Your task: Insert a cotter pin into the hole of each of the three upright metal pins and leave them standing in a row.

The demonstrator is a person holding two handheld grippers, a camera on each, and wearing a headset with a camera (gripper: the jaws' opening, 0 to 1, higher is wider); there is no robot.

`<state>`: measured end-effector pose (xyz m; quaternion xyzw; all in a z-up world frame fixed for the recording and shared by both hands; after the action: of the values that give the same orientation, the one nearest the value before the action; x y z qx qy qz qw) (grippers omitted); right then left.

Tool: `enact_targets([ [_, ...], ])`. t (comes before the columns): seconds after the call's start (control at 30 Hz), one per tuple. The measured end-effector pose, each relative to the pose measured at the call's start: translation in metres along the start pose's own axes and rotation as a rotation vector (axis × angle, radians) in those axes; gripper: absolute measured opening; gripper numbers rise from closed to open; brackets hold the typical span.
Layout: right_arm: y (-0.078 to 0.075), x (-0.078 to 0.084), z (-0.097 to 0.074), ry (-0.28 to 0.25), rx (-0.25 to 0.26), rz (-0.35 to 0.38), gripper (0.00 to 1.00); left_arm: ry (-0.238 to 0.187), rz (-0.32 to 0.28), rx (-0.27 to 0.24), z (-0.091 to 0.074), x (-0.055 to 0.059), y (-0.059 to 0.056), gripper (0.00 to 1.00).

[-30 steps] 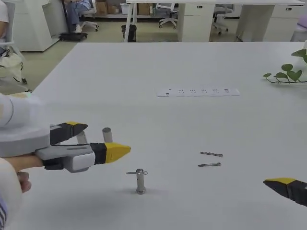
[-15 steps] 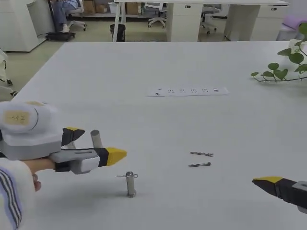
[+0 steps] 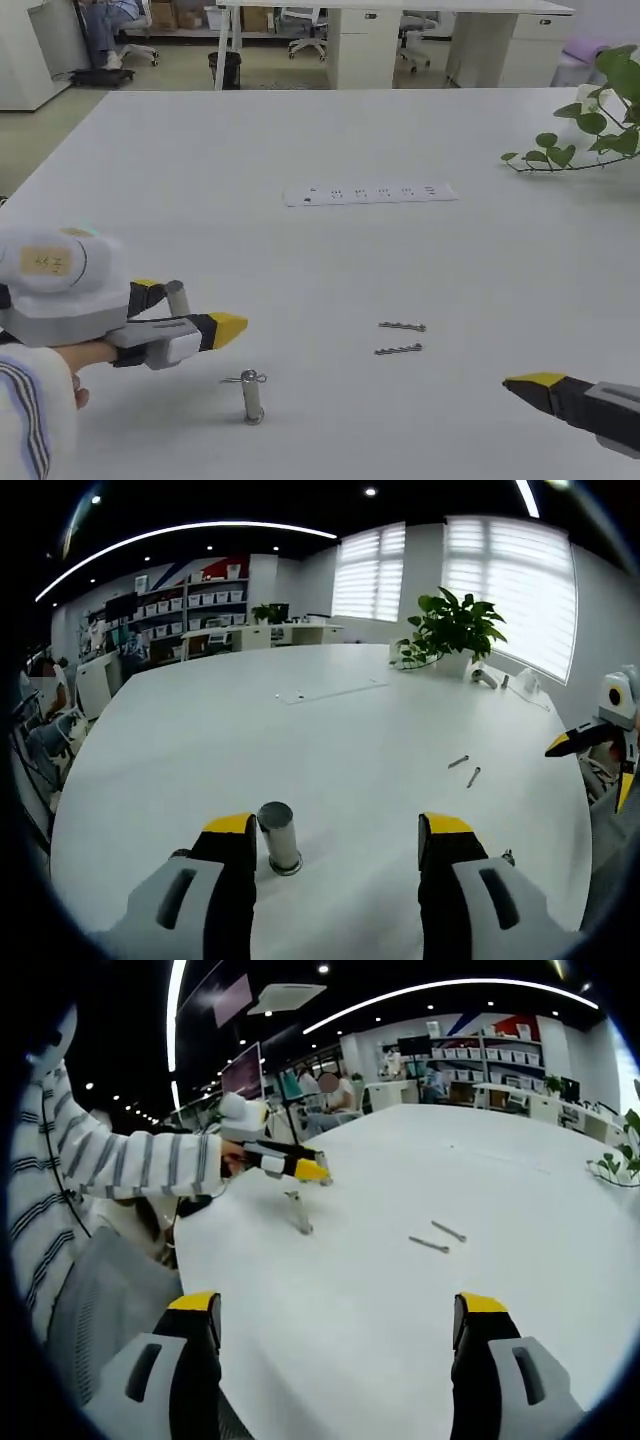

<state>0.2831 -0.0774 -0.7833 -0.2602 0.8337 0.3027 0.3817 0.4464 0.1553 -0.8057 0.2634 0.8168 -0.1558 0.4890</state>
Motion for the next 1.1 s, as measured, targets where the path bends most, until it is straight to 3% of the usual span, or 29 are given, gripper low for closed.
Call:
enact_targets([
  [0.27, 0.0, 0.001, 0.001, 0.001, -0.001, 0.001, 0.97, 0.012, 0.015, -0.022, 0.005, 0.004, 0.005, 0.53],
  [0.33, 0.0, 0.001, 0.0, 0.002, 0.0, 0.0, 0.97, 0.041, 0.035, -0.031, 0.007, 0.01, 0.009, 0.48],
  [0.37, 0.0, 0.001, 0.0, 0.002, 0.0, 0.001, 0.97, 0.062, 0.086, -0.036, 0.007, 0.013, 0.011, 0.46],
  [0.5, -0.001, 0.001, 0.0, 0.002, 0.004, 0.005, 0.97, 0.075, 0.089, -0.033, 0.009, 0.018, 0.011, 0.41],
  [0.83, -0.004, 0.003, -0.001, 0.001, 0.017, 0.026, 0.96, 0.08, 0.112, -0.1, 0.008, 0.019, 0.027, 0.17],
  [1.1, -0.005, 0.003, -0.003, 0.0, 0.024, 0.026, 0.95, 0.077, 0.117, -0.108, 0.01, 0.017, 0.03, 0.13],
])
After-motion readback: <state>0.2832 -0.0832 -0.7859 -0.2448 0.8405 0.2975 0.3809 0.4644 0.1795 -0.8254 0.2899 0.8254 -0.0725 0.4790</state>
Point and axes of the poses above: the centre of the closed fingertips' face, and the gripper's own axes: z roughly forward along the fingers, y roughly to its left, x roughly out of its underside, the point moved 2 cm from there along -z, roughly backward along the fingers, and after that the axes turned 7 degrees about z, right-handed, at the moved point
